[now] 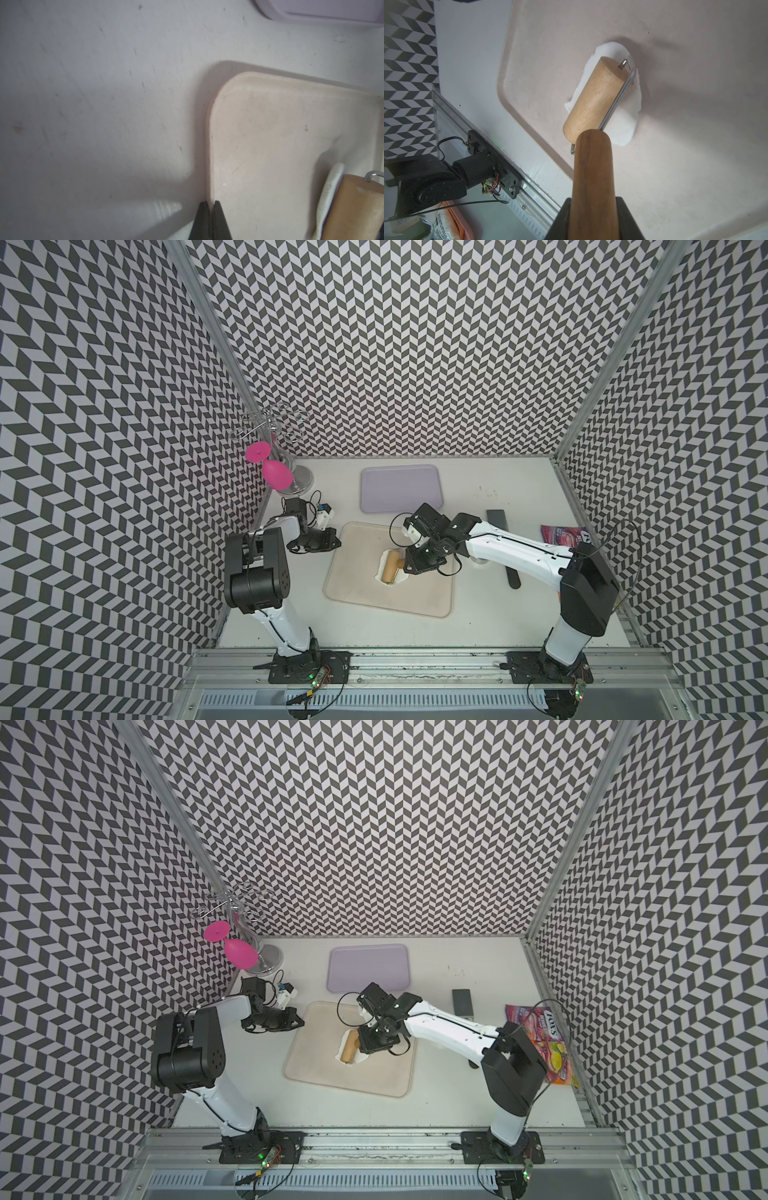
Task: Roll out the dumpling wrappers from the dough
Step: Flatten out the dough on the work surface.
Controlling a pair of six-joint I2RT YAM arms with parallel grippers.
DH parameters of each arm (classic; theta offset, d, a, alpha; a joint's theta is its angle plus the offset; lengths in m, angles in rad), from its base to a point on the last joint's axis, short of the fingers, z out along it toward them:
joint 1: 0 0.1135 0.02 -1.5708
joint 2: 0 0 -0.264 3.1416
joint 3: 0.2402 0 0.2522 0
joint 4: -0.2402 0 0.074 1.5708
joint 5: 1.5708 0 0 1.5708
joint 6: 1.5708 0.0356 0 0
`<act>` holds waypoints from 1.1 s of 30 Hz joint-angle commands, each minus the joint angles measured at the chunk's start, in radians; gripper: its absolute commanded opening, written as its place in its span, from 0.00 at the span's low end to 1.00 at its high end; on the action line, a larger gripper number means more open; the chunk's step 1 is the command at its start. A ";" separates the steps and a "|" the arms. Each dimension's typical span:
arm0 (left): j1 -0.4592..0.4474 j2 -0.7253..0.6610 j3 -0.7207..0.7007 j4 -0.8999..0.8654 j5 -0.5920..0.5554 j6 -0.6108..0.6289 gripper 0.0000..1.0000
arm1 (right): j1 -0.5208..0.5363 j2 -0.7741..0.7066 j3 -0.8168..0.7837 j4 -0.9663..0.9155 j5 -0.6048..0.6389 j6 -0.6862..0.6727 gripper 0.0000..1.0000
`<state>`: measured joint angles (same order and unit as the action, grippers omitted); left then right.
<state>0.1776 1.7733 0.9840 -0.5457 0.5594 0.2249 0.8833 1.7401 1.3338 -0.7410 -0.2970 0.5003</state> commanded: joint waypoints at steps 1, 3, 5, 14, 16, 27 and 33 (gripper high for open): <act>0.008 -0.012 -0.007 -0.019 0.014 0.017 0.00 | -0.009 0.004 -0.117 -0.009 0.042 0.031 0.00; 0.009 -0.012 -0.006 -0.019 0.013 0.017 0.00 | -0.036 -0.013 -0.190 -0.017 0.028 0.049 0.00; 0.008 -0.013 -0.006 -0.017 0.014 0.017 0.00 | -0.065 -0.035 -0.271 -0.018 0.010 0.059 0.00; 0.011 -0.012 -0.004 -0.017 0.012 0.016 0.00 | -0.160 -0.112 -0.430 -0.099 -0.008 0.043 0.00; 0.012 -0.013 -0.007 -0.017 0.013 0.017 0.00 | -0.175 -0.130 -0.446 -0.118 -0.004 0.036 0.00; 0.017 -0.015 -0.004 -0.019 0.018 0.017 0.00 | -0.282 -0.241 -0.506 -0.205 0.024 0.024 0.00; 0.017 -0.015 -0.004 -0.020 0.021 0.017 0.00 | -0.297 -0.268 -0.442 -0.280 0.072 0.012 0.00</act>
<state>0.1795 1.7733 0.9836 -0.5457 0.5617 0.2264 0.6064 1.4284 0.9165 -0.7139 -0.5190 0.4820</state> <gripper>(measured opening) 0.067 0.309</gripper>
